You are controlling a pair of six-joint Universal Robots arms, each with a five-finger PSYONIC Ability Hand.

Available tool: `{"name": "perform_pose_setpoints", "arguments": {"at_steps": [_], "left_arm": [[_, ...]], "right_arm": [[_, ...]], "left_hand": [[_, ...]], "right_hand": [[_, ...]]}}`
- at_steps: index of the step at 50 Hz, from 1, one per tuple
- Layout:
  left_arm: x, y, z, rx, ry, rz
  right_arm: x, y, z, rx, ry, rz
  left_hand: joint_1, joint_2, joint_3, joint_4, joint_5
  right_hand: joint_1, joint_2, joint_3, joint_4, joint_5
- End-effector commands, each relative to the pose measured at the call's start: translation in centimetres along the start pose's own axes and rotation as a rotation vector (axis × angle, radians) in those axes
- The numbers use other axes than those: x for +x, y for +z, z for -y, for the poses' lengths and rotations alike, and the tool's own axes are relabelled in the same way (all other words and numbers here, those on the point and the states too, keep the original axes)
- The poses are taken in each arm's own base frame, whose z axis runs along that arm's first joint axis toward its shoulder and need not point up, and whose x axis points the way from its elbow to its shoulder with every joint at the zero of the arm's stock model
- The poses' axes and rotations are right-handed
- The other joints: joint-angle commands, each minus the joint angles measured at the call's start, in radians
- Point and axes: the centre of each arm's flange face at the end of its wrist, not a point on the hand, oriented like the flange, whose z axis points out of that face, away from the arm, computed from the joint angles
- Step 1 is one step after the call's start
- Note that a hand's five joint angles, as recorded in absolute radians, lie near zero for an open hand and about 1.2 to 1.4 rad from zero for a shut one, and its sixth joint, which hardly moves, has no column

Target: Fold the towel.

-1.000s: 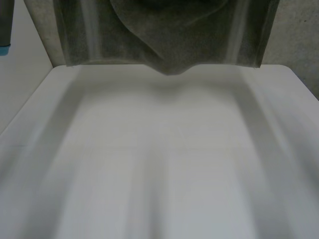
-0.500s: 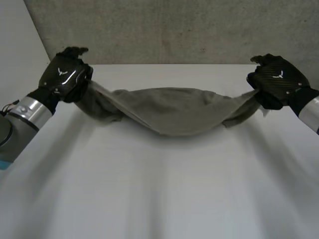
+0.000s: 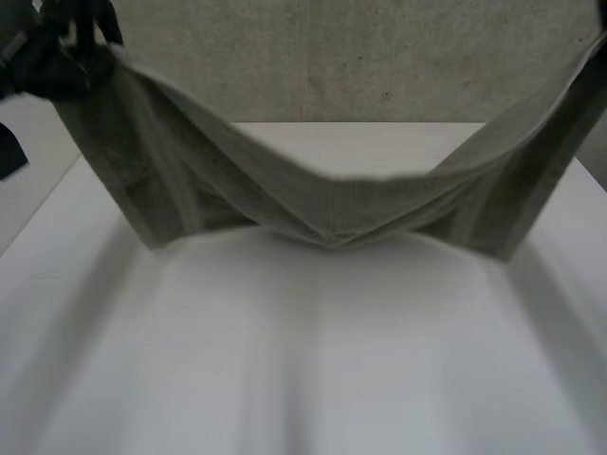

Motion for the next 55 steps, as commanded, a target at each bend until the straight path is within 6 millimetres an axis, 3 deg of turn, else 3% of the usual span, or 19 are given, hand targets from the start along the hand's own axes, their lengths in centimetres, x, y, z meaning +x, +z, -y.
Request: {"name": "perform_pose_setpoints", "arguments": {"at_steps": [1,6,10,12,14,18,22,28,34,36,39,43,48,50,51,52,53,54,55], "left_arm": [[-2.7,1.7,2.4,0.068,0.019,0.078],[-4.4,4.6,1.2,0.081,0.017,0.104],[-5.0,7.3,-0.6,0.116,0.026,0.075],[-5.0,10.1,-2.8,0.184,0.073,0.032],[-5.2,11.3,-4.0,0.226,0.114,0.020],[-5.2,14.5,-7.4,0.354,0.238,-0.015],[-5.0,16.2,-8.1,0.453,0.287,-0.031],[-5.4,17.9,-7.3,0.540,0.322,-0.013],[-5.9,18.0,-4.9,0.598,0.343,0.017],[-5.8,17.7,-3.7,0.614,0.349,0.018],[-5.9,16.9,-2.4,0.612,0.354,0.016],[-5.6,15.8,-2.6,0.572,0.348,0.005],[-4.1,13.8,-6.2,0.432,0.309,-0.081],[-3.0,12.2,-10.2,0.313,0.275,-0.157],[-3.0,12.2,-10.2,0.312,0.275,-0.157],[-2.5,11.3,-12.1,0.255,0.251,-0.186],[-2.2,10.4,-13.9,0.201,0.222,-0.204],[-2.2,10.4,-13.9,0.201,0.222,-0.204],[-2.1,9.3,-16.2,0.136,0.187,-0.208]], "right_arm": [[1.8,2.0,1.1,0.052,-0.035,-0.048],[-0.6,7.0,0.0,0.129,-0.076,0.011],[-1.4,9.3,-2.0,0.150,-0.137,0.026],[-1.6,10.4,-3.1,0.161,-0.178,0.028],[-3.1,12.8,-5.2,0.195,-0.240,0.035],[-4.0,14.9,-7.0,0.225,-0.296,0.003],[-3.8,17.6,-8.8,0.300,-0.366,-0.098],[-2.2,19.1,-7.5,0.370,-0.387,-0.205],[-1.2,18.9,-5.3,0.415,-0.390,-0.230],[-0.5,18.1,-3.2,0.449,-0.369,-0.226],[-0.1,17.7,-2.7,0.454,-0.345,-0.213],[-0.1,16.2,-3.5,0.422,-0.268,-0.081],[-2.6,14.0,-6.7,0.330,-0.203,0.122],[-3.7,13.0,-8.0,0.295,-0.181,0.194],[-4.7,12.0,-9.6,0.256,-0.158,0.252],[-5.5,10.9,-11.8,0.204,-0.126,0.305],[-5.5,10.9,-11.8,0.203,-0.126,0.305],[-5.8,9.6,-13.9,0.149,-0.099,0.337],[-6.1,8.4,-15.7,0.102,-0.078,0.365]], "left_hand": [[0.076,0.042,-0.049,-0.055,0.029],[0.076,0.042,-0.049,-0.055,0.029],[0.076,0.042,-0.049,-0.055,0.029],[0.076,0.042,-0.049,-0.055,0.029],[0.076,0.042,-0.049,-0.055,0.029],[0.076,0.042,-0.049,-0.055,0.029],[0.076,0.042,-0.049,-0.055,0.029],[0.076,0.042,-0.049,-0.055,0.029],[0.076,0.042,-0.049,-0.055,0.029],[0.076,0.042,-0.049,-0.055,0.029],[0.076,0.042,-0.049,-0.055,0.029],[0.076,0.042,-0.049,-0.055,0.029],[0.076,0.042,-0.049,-0.055,0.029],[0.076,0.042,-0.049,-0.055,0.029],[0.076,0.042,-0.049,-0.055,0.029],[0.076,0.042,-0.049,-0.055,0.029],[0.076,0.042,-0.049,-0.055,0.029],[0.076,0.042,-0.049,-0.055,0.029],[0.076,0.042,-0.049,-0.055,0.029]], "right_hand": [[0.091,0.054,-0.005,-0.053,0.064],[0.091,0.054,-0.005,-0.053,0.064],[0.091,0.054,-0.005,-0.053,0.064],[0.091,0.054,-0.005,-0.053,0.064],[0.091,0.054,-0.005,-0.053,0.064],[0.091,0.054,-0.005,-0.053,0.064],[0.091,0.054,-0.005,-0.053,0.064],[0.091,0.054,-0.005,-0.053,0.064],[0.091,0.054,-0.005,-0.053,0.064],[0.091,0.054,-0.005,-0.053,0.064],[0.091,0.054,-0.005,-0.053,0.064],[0.091,0.054,-0.005,-0.053,0.064],[0.091,0.054,-0.005,-0.053,0.064],[0.091,0.054,-0.005,-0.053,0.064],[0.091,0.054,-0.005,-0.053,0.064],[0.091,0.054,-0.005,-0.053,0.064],[0.091,0.054,-0.005,-0.053,0.064],[0.091,0.054,-0.005,-0.053,0.064],[0.091,0.054,-0.005,-0.053,0.064]]}}
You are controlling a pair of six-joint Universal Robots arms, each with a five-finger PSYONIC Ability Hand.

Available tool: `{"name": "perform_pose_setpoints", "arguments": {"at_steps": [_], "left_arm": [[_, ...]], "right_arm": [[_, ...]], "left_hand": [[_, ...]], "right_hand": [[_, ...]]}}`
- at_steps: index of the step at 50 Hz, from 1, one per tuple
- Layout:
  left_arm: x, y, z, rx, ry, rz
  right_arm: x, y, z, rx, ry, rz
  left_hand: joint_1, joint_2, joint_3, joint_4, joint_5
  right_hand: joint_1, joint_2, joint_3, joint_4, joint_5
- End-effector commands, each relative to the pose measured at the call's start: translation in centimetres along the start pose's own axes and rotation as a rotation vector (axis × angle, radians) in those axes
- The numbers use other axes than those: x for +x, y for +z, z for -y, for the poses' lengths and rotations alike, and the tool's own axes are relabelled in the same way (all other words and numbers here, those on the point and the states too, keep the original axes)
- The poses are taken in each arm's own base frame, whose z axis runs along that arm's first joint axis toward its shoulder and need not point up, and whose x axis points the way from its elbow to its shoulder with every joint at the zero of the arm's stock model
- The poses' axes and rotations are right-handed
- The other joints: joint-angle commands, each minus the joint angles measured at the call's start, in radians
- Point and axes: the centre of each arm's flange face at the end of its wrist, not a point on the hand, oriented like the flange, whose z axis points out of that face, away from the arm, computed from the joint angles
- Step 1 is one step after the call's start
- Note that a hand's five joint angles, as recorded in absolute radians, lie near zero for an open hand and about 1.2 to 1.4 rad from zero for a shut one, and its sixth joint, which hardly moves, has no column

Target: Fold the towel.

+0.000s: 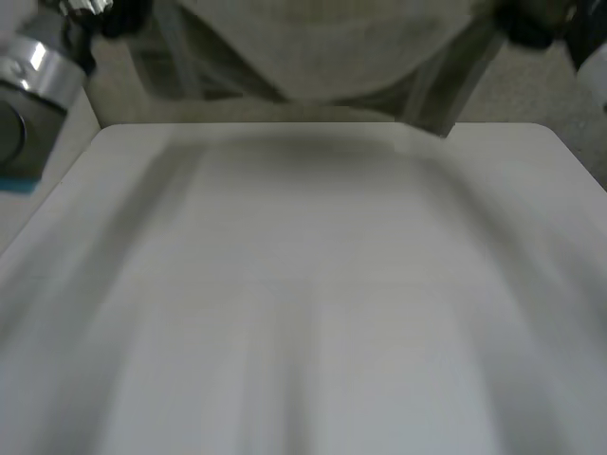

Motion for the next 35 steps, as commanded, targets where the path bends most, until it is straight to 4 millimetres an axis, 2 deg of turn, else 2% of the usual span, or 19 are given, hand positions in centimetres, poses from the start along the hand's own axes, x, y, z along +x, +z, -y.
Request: {"name": "perform_pose_setpoints", "arguments": {"at_steps": [1,2,3,4,5,6,7,8,12,14,16,20,22,24,25,27,31,33,35], "left_arm": [[4.9,-8.1,-7.2,-0.285,-0.182,-0.105],[4.9,-8.1,-7.2,-0.286,-0.182,-0.105],[5.2,-9.6,-8.4,-0.336,-0.208,-0.098],[5.2,-9.7,-8.4,-0.336,-0.209,-0.098],[5.4,-10.9,-9.2,-0.377,-0.227,-0.092],[5.6,-11.9,-9.5,-0.407,-0.237,-0.093],[5.6,-11.9,-9.5,-0.407,-0.237,-0.093],[5.9,-12.8,-9.7,-0.437,-0.244,-0.096],[5.9,-14.3,-9.8,-0.497,-0.248,-0.107],[5.5,-15.3,-9.0,-0.537,-0.228,-0.121],[5.4,-15.8,-8.6,-0.560,-0.219,-0.131],[5.5,-16.7,-7.7,-0.603,-0.211,-0.155],[6.1,-17.4,-6.4,-0.639,-0.224,-0.190],[6.6,-17.7,-5.7,-0.663,-0.240,-0.207],[7.0,-18.0,-4.9,-0.684,-0.256,-0.222],[7.5,-18.4,-4.2,-0.707,-0.263,-0.233],[8.2,-18.9,-2.9,-0.752,-0.263,-0.245],[8.9,-19.5,-1.3,-0.793,-0.263,-0.249],[9.1,-19.6,-0.6,-0.818,-0.266,-0.233]], "right_arm": [[-5.2,-6.5,-5.4,-0.171,0.159,0.207],[-6.1,-8.0,-6.4,-0.202,0.175,0.237],[-6.1,-8.0,-6.4,-0.203,0.176,0.238],[-7.1,-9.3,-7.1,-0.230,0.191,0.270],[-8.0,-10.4,-7.5,-0.246,0.195,0.301],[-8.0,-10.4,-7.5,-0.246,0.195,0.301],[-8.6,-11.4,-7.8,-0.262,0.197,0.321],[-9.1,-12.3,-8.1,-0.286,0.209,0.334],[-9.2,-13.8,-7.9,-0.337,0.242,0.353],[-9.1,-14.3,-7.4,-0.358,0.254,0.363],[-8.6,-15.1,-5.9,-0.380,0.244,0.386],[-7.3,-15.9,-4.5,-0.413,0.215,0.383],[-6.6,-16.2,-3.9,-0.436,0.208,0.377],[-5.5,-16.9,-2.3,-0.483,0.239,0.370],[-5.5,-16.9,-2.3,-0.483,0.239,0.370],[-4.0,-17.5,-1.2,-0.537,0.262,0.337],[-2.5,-18.3,-0.6,-0.593,0.284,0.291],[-1.9,-18.7,-0.4,-0.616,0.297,0.267],[-0.8,-19.5,-0.1,-0.670,0.325,0.216]], "left_hand": [[0.076,0.042,-0.049,-0.055,0.029],[0.076,0.042,-0.049,-0.055,0.029],[0.076,0.042,-0.049,-0.055,0.029],[0.076,0.042,-0.049,-0.055,0.029],[0.076,0.042,-0.049,-0.055,0.029],[0.076,0.042,-0.049,-0.055,0.029],[0.076,0.042,-0.049,-0.055,0.029],[0.076,0.042,-0.049,-0.055,0.029],[0.076,0.042,-0.049,-0.055,0.029],[0.076,0.042,-0.049,-0.055,0.029],[0.076,0.042,-0.049,-0.055,0.029],[0.076,0.042,-0.049,-0.055,0.029],[0.076,0.042,-0.049,-0.055,0.029],[0.076,0.042,-0.049,-0.055,0.029],[0.076,0.042,-0.049,-0.055,0.029],[0.076,0.042,-0.049,-0.055,0.029],[0.076,0.042,-0.049,-0.055,0.029],[0.076,0.042,-0.049,-0.055,0.029],[0.076,0.042,-0.049,-0.055,0.029]], "right_hand": [[0.091,0.054,-0.005,-0.053,0.065],[0.091,0.054,-0.005,-0.053,0.065],[0.091,0.054,-0.005,-0.053,0.065],[0.091,0.054,-0.005,-0.053,0.065],[0.091,0.054,-0.005,-0.053,0.065],[0.091,0.054,-0.005,-0.053,0.065],[0.091,0.054,-0.005,-0.053,0.065],[0.091,0.054,-0.005,-0.053,0.065],[0.091,0.054,-0.005,-0.053,0.065],[0.091,0.054,-0.005,-0.053,0.065],[0.091,0.054,-0.005,-0.053,0.065],[0.091,0.054,-0.005,-0.053,0.065],[0.091,0.054,-0.005,-0.053,0.065],[0.091,0.054,-0.005,-0.053,0.065],[0.091,0.054,-0.005,-0.053,0.065],[0.091,0.054,-0.005,-0.053,0.065],[0.091,0.054,-0.005,-0.053,0.065],[0.091,0.054,-0.005,-0.053,0.065],[0.091,0.054,-0.005,-0.053,0.065]]}}
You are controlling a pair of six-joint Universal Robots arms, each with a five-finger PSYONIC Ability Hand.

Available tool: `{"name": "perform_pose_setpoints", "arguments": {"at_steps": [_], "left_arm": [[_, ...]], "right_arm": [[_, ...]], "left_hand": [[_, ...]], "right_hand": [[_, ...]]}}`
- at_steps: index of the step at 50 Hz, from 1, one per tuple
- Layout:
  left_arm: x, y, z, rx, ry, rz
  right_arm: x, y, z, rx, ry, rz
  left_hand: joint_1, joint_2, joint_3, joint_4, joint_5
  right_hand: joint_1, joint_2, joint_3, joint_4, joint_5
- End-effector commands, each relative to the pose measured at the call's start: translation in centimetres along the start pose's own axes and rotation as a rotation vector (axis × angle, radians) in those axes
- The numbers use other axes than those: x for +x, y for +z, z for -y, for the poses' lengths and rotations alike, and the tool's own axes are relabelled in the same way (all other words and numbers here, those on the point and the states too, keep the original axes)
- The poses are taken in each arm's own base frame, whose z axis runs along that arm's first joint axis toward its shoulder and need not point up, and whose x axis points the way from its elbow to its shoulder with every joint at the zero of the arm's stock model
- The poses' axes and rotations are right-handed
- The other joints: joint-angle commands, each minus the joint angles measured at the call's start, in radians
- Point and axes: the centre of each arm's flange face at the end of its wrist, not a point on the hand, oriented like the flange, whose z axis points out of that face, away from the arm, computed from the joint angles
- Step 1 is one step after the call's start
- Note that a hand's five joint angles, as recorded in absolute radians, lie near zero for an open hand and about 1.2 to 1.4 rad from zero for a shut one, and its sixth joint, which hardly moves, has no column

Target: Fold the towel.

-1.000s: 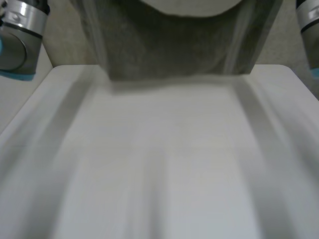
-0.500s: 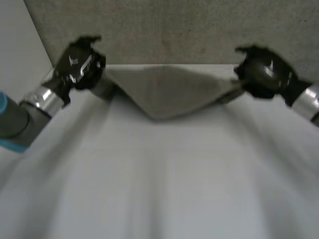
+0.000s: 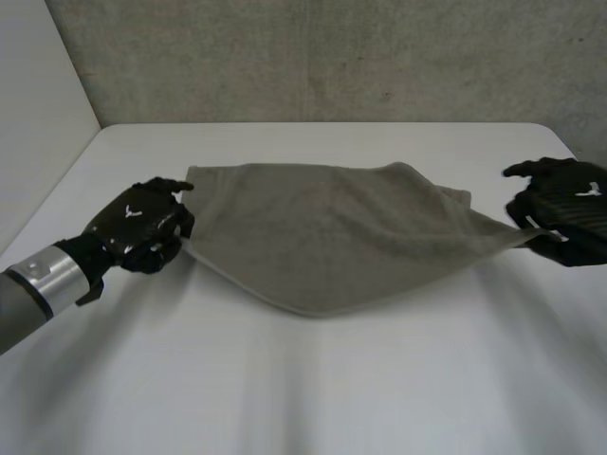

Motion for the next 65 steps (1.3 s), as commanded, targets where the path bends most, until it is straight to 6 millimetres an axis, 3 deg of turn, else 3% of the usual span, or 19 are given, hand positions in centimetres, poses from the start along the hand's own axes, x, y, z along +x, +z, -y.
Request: {"name": "perform_pose_setpoints", "arguments": {"at_steps": [1,12,18,21,23,28,32,40,44,48,50,52,53,55,60,65], "left_arm": [[2.4,-2.5,1.5,-0.102,-0.031,0.033],[4.9,-5.6,4.4,-0.182,-0.071,0.092],[5.1,-6.7,5.4,-0.193,-0.082,0.110],[4.2,-7.1,6.2,-0.190,-0.078,0.142],[2.1,-7.4,6.9,-0.177,-0.061,0.208],[-0.8,-7.7,7.1,-0.171,-0.057,0.283],[-1.3,-7.4,6.6,-0.184,-0.068,0.281],[-2.3,-5.6,3.8,-0.248,-0.146,0.231],[-2.8,-3.1,2.6,-0.263,-0.157,0.171],[-2.0,0.1,1.5,-0.266,-0.145,0.083],[-2.2,0.9,1.3,-0.268,-0.138,0.084],[-2.5,1.7,1.2,-0.266,-0.126,0.093],[-2.9,2.4,1.0,-0.255,-0.106,0.107],[-3.3,3.1,0.9,-0.235,-0.084,0.120],[-3.7,5.6,1.1,-0.150,-0.033,0.136],[-5.1,7.1,1.3,-0.074,-0.057,0.208]], "right_arm": [[1.7,-2.6,0.2,-0.084,0.099,-0.089],[2.0,-4.0,-0.9,-0.238,0.150,-0.189],[0.1,-4.2,-0.4,-0.247,0.171,-0.117],[-1.4,-4.2,-0.3,-0.266,0.142,-0.040],[-2.0,-4.3,-0.2,-0.277,0.133,-0.003],[-3.5,-4.5,0.2,-0.285,0.122,0.085],[-4.3,-3.9,0.2,-0.276,0.118,0.131],[-3.3,-1.8,0.0,-0.240,0.085,0.122],[-2.4,1.1,-1.1,-0.276,0.001,0.081],[-1.8,2.9,-1.4,-0.327,-0.066,0.025],[-2.0,4.0,-1.1,-0.331,-0.096,0.015],[-2.2,6.3,-1.1,-0.311,-0.122,-0.017],[-2.2,6.3,-1.1,-0.311,-0.122,-0.018],[-1.2,8.1,-0.9,-0.260,-0.107,-0.107],[1.3,9.7,-0.9,-0.168,-0.066,-0.270],[1.9,11.3,-1.7,-0.119,-0.045,-0.347]], "left_hand": [[0.076,0.042,-0.049,-0.055,0.029],[0.076,0.042,-0.049,-0.055,0.029],[0.076,0.042,-0.049,-0.055,0.029],[0.076,0.042,-0.049,-0.055,0.029],[0.076,0.042,-0.049,-0.055,0.029],[0.076,0.042,-0.049,-0.055,0.029],[0.076,0.042,-0.049,-0.055,0.029],[0.076,0.042,-0.049,-0.055,0.029],[0.076,0.042,-0.049,-0.055,0.029],[0.076,0.042,-0.049,-0.055,0.029],[0.076,0.042,-0.049,-0.055,0.029],[0.076,0.042,-0.049,-0.055,0.029],[0.076,0.042,-0.049,-0.055,0.029],[0.076,0.042,-0.049,-0.055,0.029],[0.076,0.042,-0.049,-0.055,0.029],[0.076,0.042,-0.049,-0.055,0.029]], "right_hand": [[0.091,0.054,-0.005,-0.053,0.065],[0.091,0.054,-0.005,-0.053,0.065],[0.091,0.054,-0.005,-0.053,0.065],[0.091,0.054,-0.005,-0.053,0.065],[0.091,0.054,-0.005,-0.053,0.065],[0.091,0.054,-0.005,-0.053,0.065],[0.091,0.054,-0.005,-0.053,0.065],[0.091,0.054,-0.005,-0.053,0.065],[0.091,0.054,-0.005,-0.053,0.065],[0.091,0.054,-0.005,-0.053,0.065],[0.091,0.054,-0.005,-0.053,0.065],[0.091,0.054,-0.005,-0.053,0.065],[0.091,0.054,-0.005,-0.053,0.065],[0.091,0.054,-0.005,-0.053,0.065],[0.091,0.054,-0.005,-0.053,0.065],[0.091,0.054,-0.005,-0.053,0.065]]}}
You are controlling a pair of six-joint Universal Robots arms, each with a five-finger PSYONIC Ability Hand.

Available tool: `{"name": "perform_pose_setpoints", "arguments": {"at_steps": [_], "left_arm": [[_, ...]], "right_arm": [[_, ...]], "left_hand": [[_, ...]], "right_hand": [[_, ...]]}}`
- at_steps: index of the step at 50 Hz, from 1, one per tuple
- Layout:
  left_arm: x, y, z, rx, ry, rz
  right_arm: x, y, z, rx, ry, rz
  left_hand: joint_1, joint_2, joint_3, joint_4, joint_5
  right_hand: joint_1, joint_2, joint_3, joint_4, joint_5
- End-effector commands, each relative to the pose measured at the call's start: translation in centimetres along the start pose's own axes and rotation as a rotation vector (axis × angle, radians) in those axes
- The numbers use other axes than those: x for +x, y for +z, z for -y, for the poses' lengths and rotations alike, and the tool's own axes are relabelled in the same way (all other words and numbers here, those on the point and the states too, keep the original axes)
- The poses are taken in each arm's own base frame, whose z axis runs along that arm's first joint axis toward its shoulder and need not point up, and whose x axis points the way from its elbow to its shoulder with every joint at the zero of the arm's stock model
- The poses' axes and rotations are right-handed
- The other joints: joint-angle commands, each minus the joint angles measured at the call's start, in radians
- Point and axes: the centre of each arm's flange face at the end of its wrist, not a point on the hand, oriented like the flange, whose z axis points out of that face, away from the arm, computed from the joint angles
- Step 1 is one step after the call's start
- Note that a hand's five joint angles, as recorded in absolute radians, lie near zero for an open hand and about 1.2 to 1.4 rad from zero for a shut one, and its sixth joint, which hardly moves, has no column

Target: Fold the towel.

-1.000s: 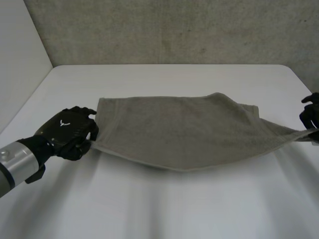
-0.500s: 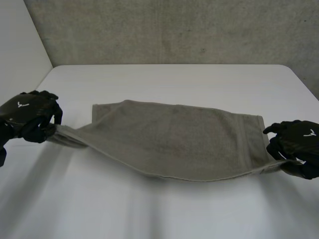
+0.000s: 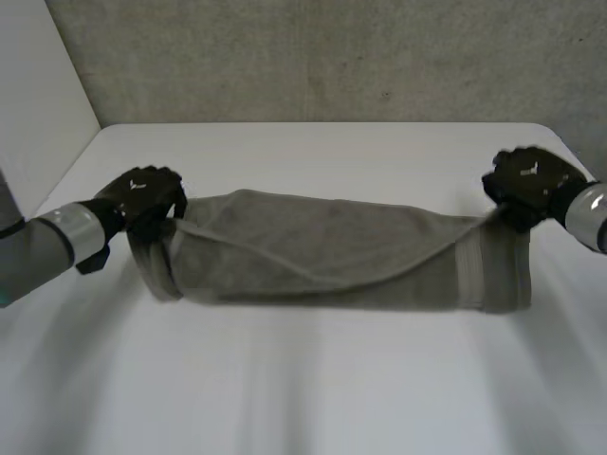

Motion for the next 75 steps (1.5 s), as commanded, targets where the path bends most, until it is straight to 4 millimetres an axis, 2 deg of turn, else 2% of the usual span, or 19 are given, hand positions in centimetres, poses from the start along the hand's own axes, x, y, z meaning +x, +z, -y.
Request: {"name": "perform_pose_setpoints", "arguments": {"at_steps": [1,7,12,17,23,31,35,48,49,50,51,52,53,54,55,57,59,70,75], "left_arm": [[-1.5,2.6,0.9,0.126,-0.028,0.089],[-1.5,4.0,1.3,0.217,-0.009,0.100],[-1.2,4.9,1.3,0.249,0.010,0.099],[-1.1,5.7,0.9,0.261,0.017,0.097],[-1.2,7.2,0.1,0.298,0.039,0.100],[-1.8,8.9,-1.1,0.312,0.047,0.114],[-1.9,9.2,-1.5,0.308,0.044,0.121],[-1.4,10.1,-2.1,0.306,0.046,0.114],[-1.5,10.2,-2.2,0.306,0.048,0.115],[-1.5,10.2,-2.2,0.306,0.048,0.115],[-1.6,10.3,-2.1,0.310,0.048,0.117],[-1.7,10.4,-2.0,0.314,0.050,0.120],[-1.7,10.4,-2.0,0.314,0.050,0.120],[-1.7,10.4,-1.9,0.316,0.051,0.123],[-1.7,10.4,-1.9,0.316,0.051,0.123],[-1.9,10.3,-1.8,0.315,0.050,0.139],[-2.0,10.2,-1.6,0.316,0.050,0.147],[-2.2,8.2,1.8,0.356,0.070,0.166],[-1.6,6.2,2.5,0.324,0.052,0.162]], "right_arm": [[0.6,2.9,-0.1,0.092,0.051,-0.134],[-0.4,4.1,-0.1,0.105,0.044,-0.162],[-0.7,5.7,-1.4,0.121,0.033,-0.201],[-1.6,6.6,-1.7,0.150,0.022,-0.221],[-0.3,7.4,-1.6,0.223,0.041,-0.331],[0.4,8.6,-1.6,0.273,0.048,-0.371],[0.1,10.2,-2.6,0.267,0.043,-0.364],[-1.6,12.3,-5.6,0.193,0.009,-0.329],[-1.6,12.5,-5.9,0.179,-0.009,-0.343],[-1.6,12.5,-5.9,0.179,-0.009,-0.343],[-1.3,12.7,-6.1,0.164,-0.028,-0.366],[-1.3,12.7,-6.1,0.164,-0.028,-0.366],[-1.2,12.7,-6.2,0.146,-0.040,-0.389],[-1.2,12.7,-6.2,0.145,-0.040,-0.389],[-0.9,12.7,-6.2,0.136,-0.049,-0.403],[-0.7,12.6,-6.1,0.132,-0.051,-0.414],[-0.4,12.3,-5.6,0.134,-0.051,-0.427],[1.6,9.4,-2.4,0.157,-0.047,-0.458],[0.7,7.2,-1.9,0.115,-0.033,-0.408]], "left_hand": [[0.076,0.042,-0.049,-0.055,0.028],[0.076,0.042,-0.049,-0.055,0.028],[0.076,0.042,-0.049,-0.055,0.028],[0.076,0.042,-0.049,-0.055,0.028],[0.076,0.042,-0.049,-0.055,0.028],[0.076,0.042,-0.049,-0.055,0.028],[0.076,0.042,-0.049,-0.055,0.028],[0.076,0.042,-0.049,-0.055,0.028],[-0.043,-0.077,-0.049,-0.055,-0.091],[-0.044,-0.078,-0.049,-0.055,-0.092],[-0.302,-0.336,-0.049,-0.055,-0.351],[-0.625,-0.659,-0.049,-0.055,-0.673],[-0.628,-0.662,-0.049,-0.055,-0.676],[-0.799,-0.834,-0.049,-0.055,-0.848],[-0.801,-0.835,-0.049,-0.055,-0.850],[-0.994,-1.028,-0.049,-0.055,-1.042],[-1.073,-1.108,-0.049,-0.055,-1.122],[-1.092,-1.126,-0.049,-0.055,-1.140],[-1.086,-1.120,-0.049,-0.055,-1.134]], "right_hand": [[0.091,0.054,-0.005,-0.053,0.065],[0.091,0.054,-0.005,-0.053,0.065],[0.091,0.054,-0.005,-0.053,0.065],[0.091,0.054,-0.005,-0.053,0.065],[0.091,0.054,-0.005,-0.053,0.065],[0.091,0.054,-0.005,-0.053,0.065],[0.091,0.054,-0.005,-0.053,0.065],[0.091,0.054,-0.005,-0.053,0.065],[-0.231,-0.268,-0.005,-0.053,-0.257],[-0.234,-0.271,-0.005,-0.053,-0.260],[-0.781,-0.818,-0.005,-0.053,-0.807],[-0.786,-0.823,-0.005,-0.053,-0.812],[-1.245,-1.282,-0.005,-0.053,-1.157],[-1.250,-1.287,-0.005,-0.053,-1.157],[-1.305,-1.342,-0.005,-0.053,-1.157],[-1.306,-1.343,-0.005,-0.053,-1.157],[-1.306,-1.343,-0.005,-0.053,-1.157],[-1.306,-1.343,-0.005,-0.053,-1.157],[-1.306,-1.343,-0.005,-0.053,-1.157]]}}
